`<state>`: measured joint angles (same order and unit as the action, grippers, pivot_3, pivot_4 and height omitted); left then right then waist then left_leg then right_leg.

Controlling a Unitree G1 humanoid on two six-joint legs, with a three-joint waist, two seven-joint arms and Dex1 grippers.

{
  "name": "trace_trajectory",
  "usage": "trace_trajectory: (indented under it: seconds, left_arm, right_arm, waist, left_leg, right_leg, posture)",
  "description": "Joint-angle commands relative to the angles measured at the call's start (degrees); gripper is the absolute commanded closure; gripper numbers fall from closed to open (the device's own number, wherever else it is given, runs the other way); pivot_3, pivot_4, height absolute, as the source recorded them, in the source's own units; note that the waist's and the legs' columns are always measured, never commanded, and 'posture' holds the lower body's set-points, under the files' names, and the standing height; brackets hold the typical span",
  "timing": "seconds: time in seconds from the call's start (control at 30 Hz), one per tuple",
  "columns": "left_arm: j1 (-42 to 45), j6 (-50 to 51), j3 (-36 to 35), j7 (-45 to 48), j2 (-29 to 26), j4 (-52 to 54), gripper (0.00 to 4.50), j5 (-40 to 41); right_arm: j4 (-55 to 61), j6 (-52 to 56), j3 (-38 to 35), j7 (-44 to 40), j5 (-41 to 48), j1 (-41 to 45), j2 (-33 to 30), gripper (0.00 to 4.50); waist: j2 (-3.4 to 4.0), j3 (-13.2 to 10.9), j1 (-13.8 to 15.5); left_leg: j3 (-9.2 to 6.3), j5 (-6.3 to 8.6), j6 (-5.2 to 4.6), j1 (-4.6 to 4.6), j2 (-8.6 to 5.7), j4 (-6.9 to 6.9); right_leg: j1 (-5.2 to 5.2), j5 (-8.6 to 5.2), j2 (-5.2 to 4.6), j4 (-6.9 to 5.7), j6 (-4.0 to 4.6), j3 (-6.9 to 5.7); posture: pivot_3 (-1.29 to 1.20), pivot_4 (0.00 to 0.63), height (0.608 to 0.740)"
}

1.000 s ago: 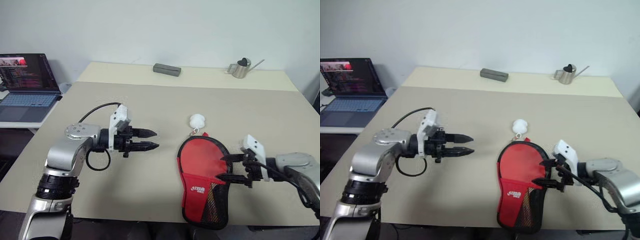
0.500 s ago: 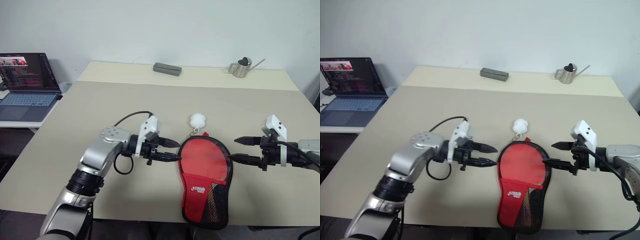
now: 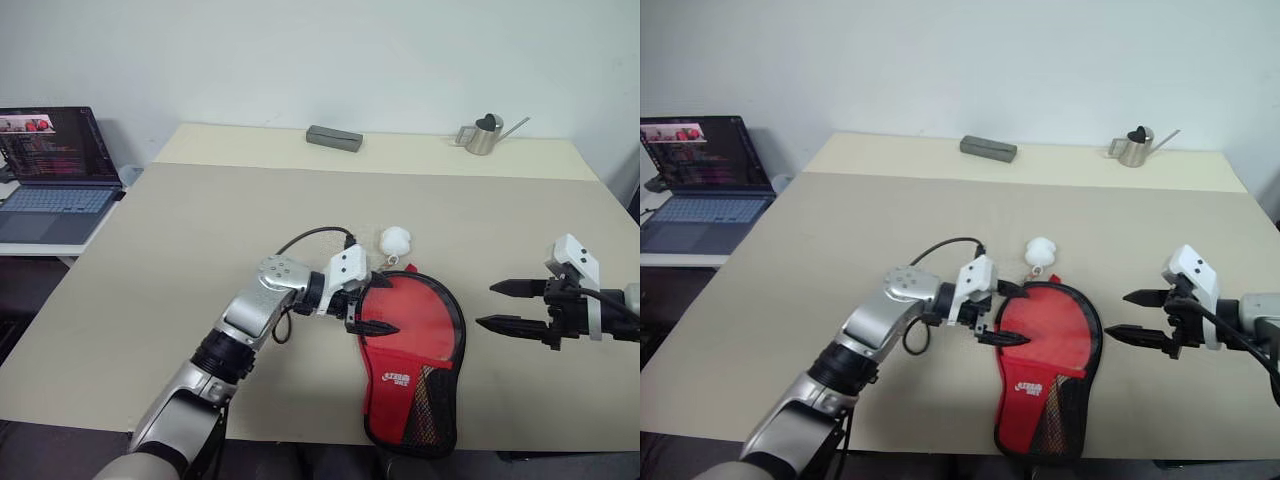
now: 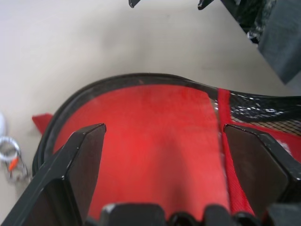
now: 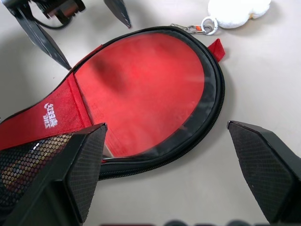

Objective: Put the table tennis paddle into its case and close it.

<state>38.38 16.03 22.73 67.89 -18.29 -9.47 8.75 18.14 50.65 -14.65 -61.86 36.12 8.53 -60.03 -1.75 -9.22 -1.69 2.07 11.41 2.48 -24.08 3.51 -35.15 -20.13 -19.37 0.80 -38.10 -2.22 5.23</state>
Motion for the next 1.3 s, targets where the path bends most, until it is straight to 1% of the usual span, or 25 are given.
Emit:
trace_trajectory:
  seconds: [0.03,0.23,0.37,0.5,0.7,0.83,1.0,1.1,1.2,1.3]
  left_arm:
    - [0.90,-2.37,1.72,-0.29,1.73,0.22,0.07,-1.07]
    - [-0.52,-3.56,3.24,-1.03,3.50,-0.37,0.07,-2.63]
    - [-1.79,-3.03,3.51,-0.69,3.08,0.68,0.07,-2.44]
    - [-2.71,-3.11,3.77,-0.71,2.66,1.05,0.07,-2.66]
    - [-4.07,-2.94,4.68,-1.54,2.93,0.28,0.07,-3.57]
    - [-5.10,-4.76,6.37,-1.85,2.95,-1.93,0.07,-6.00]
    - [-5.83,-4.66,6.86,-2.82,3.46,-4.14,0.07,-6.78]
    - [-5.76,-4.60,6.72,-3.72,3.81,-4.83,0.07,-7.11]
    - [-5.64,-4.43,6.50,-4.58,4.11,-5.23,0.07,-7.24]
    - [-5.29,-4.37,6.24,-5.21,4.45,-5.95,0.07,-7.28]
  right_arm:
    - [2.11,0.39,-3.22,0.26,1.74,0.30,-1.16,0.00]
    - [4.49,1.59,-6.10,0.22,2.25,-4.95,-2.34,0.00]
    - [6.76,0.06,-6.23,0.87,0.61,-9.24,-2.42,0.00]
    - [8.21,-0.48,-6.79,1.55,0.44,-11.63,-2.17,0.00]
    - [9.29,1.13,-7.93,2.92,2.94,-11.60,-1.52,0.00]
    - [8.94,1.42,-7.46,3.33,3.56,-10.53,-1.63,0.00]
    - [7.34,2.11,-6.11,5.15,5.01,-5.89,-0.69,0.00]
    - [5.37,3.04,-4.62,5.83,5.98,-0.81,0.14,0.00]
    - [2.24,2.95,-1.41,6.94,5.50,5.70,1.27,0.00]
    - [-3.18,1.43,4.07,9.76,2.20,14.51,4.55,0.00]
  waist:
    - [0.00,0.00,0.00]
    - [0.01,0.00,0.08]
    - [0.03,0.02,0.00]
    - [0.07,0.04,0.00]
    - [0.09,0.05,0.00]
    - [0.10,0.06,0.03]
    - [0.18,0.11,0.03]
    - [0.22,0.14,0.02]
    - [0.28,0.18,0.02]
    - [0.29,0.19,-0.04]
  left_leg:
    - [0.00,0.00,0.00,0.00,0.01,0.00]
    - [-0.03,0.00,0.00,-0.01,-0.01,-0.01]
    - [-0.03,0.00,0.00,0.01,0.00,-0.03]
    - [-0.03,0.00,0.00,0.07,-0.01,-0.08]
    - [-0.07,0.00,0.00,0.10,-0.01,-0.09]
    - [-0.08,0.00,0.00,0.09,-0.01,-0.09]
    - [-0.10,0.00,0.00,0.21,-0.02,-0.13]
    - [-0.15,0.00,0.00,0.25,-0.02,-0.18]
    - [-0.18,0.00,-0.01,0.25,-0.02,-0.28]
    - [-0.22,0.01,-0.02,0.24,0.00,-0.42]
  right_leg:
    - [0.00,0.00,0.01,0.00,0.00,0.00]
    - [0.03,0.00,0.01,0.01,0.00,-0.02]
    - [0.04,0.00,0.02,-0.02,0.00,-0.01]
    - [0.07,0.00,0.02,-0.11,0.00,0.00]
    - [0.13,0.00,0.02,-0.10,0.00,-0.04]
    - [0.14,0.00,0.03,-0.09,0.00,-0.04]
    - [0.30,0.00,0.02,-0.07,0.00,-0.06]
    - [0.39,0.00,0.02,-0.07,0.00,-0.10]
    - [0.45,0.00,0.02,-0.08,0.00,-0.12]
    - [0.49,0.01,0.03,-0.10,-0.01,-0.16]
  posture:
    - [0.00,0.150,0.740]
    - [0.00,0.150,0.740]
    - [0.00,0.150,0.740]
    - [0.00,0.150,0.740]
    - [0.00,0.150,0.740]
    - [0.00,0.150,0.740]
    - [0.00,0.150,0.740]
    - [0.00,0.150,0.740]
    - [0.00,0.150,0.740]
    - [0.00,0.150,0.740]
